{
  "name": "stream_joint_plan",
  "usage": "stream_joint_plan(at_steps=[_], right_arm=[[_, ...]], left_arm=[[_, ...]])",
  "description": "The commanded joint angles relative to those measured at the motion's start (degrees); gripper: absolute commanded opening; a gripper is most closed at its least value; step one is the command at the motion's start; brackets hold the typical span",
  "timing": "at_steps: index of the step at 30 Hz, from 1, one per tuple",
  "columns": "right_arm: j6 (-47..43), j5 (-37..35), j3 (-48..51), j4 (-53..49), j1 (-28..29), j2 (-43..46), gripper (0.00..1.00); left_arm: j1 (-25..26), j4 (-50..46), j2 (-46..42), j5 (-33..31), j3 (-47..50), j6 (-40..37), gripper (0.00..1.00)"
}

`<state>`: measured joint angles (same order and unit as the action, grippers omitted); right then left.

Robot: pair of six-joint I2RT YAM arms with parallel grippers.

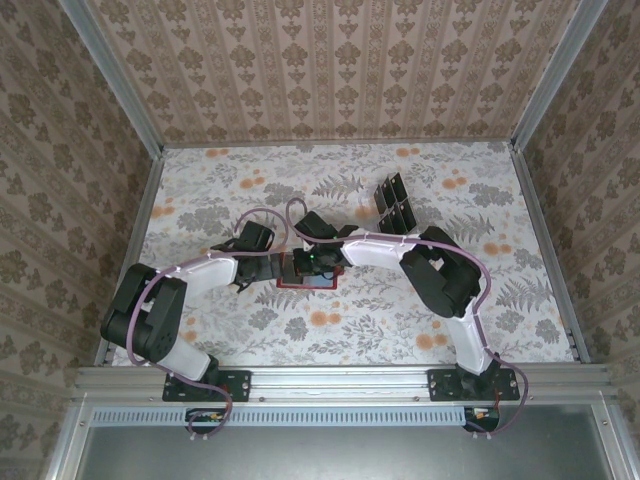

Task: Put the credit cards into the card holder

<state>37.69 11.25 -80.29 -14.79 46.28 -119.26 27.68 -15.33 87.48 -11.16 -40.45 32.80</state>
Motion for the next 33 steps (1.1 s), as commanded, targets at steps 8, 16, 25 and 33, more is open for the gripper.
stream_joint_plan(at_steps=[8,16,25,33], right_arm=[[1.86,0.83,2.81,1.45,0.34,7.51,0.09],[8.76,-5.83,15.73,2.75,0.74,18.77,0.44],[15.27,-10.06,26.53,4.45,1.77,25.70,0.47],[16.18,-9.40,25.91,7.30,2.45,22.54,0.37]], left_arm=[[0.36,1.28,1.52,4.19,1.86,0.77,1.00],[0.33,0.58,0.07,4.58,1.78,0.65,1.00],[-0.10,-0.36,-1.40,5.35,0.81,0.31,1.00],[-0.24,-0.40,-1.48,5.32,1.07,0.45,1.00]])
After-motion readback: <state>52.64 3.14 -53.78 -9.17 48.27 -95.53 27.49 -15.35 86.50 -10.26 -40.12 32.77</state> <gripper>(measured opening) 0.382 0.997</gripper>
